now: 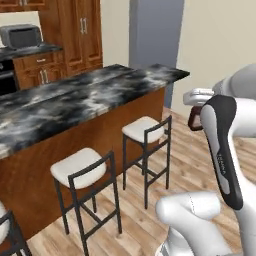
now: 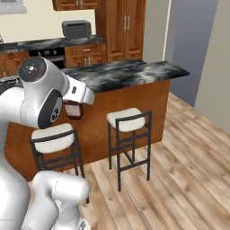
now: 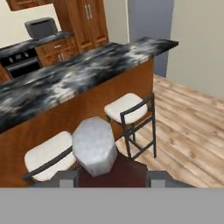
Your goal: Place the condiment bottle and ketchup from the counter to the top shelf of the fridge. If the existing items in the fridge are on the top shelf, move them to other shelves.
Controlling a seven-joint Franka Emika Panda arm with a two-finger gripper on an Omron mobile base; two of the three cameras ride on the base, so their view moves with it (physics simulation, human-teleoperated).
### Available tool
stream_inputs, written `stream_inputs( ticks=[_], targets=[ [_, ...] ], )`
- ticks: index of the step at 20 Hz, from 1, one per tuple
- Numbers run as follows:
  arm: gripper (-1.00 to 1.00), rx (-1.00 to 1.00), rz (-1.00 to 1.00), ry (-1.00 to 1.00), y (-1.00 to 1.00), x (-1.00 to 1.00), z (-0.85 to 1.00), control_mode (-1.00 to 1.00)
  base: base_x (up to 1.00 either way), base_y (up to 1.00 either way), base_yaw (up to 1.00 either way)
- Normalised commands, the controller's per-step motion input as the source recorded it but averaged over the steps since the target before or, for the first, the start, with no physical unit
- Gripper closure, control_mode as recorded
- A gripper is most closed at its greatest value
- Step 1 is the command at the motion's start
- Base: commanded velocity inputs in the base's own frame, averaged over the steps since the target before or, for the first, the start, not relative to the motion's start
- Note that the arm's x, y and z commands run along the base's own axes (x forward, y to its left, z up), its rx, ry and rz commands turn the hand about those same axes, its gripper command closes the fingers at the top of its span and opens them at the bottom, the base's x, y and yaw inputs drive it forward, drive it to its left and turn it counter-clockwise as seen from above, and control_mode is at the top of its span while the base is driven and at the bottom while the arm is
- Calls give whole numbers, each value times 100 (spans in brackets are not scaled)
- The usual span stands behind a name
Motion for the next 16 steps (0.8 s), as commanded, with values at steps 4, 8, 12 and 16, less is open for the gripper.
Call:
stream_inputs(
  ticks=[4,8,12,16],
  targets=[
    [100,0,0,0,0,0,0,100,0,-16,-90],
    [100,0,0,0,0,0,0,100,0,-17,-90],
    [100,0,0,0,0,0,0,100,3,-12,-87],
    [100,0,0,0,0,0,0,100,44,-16,-71]
  ],
)
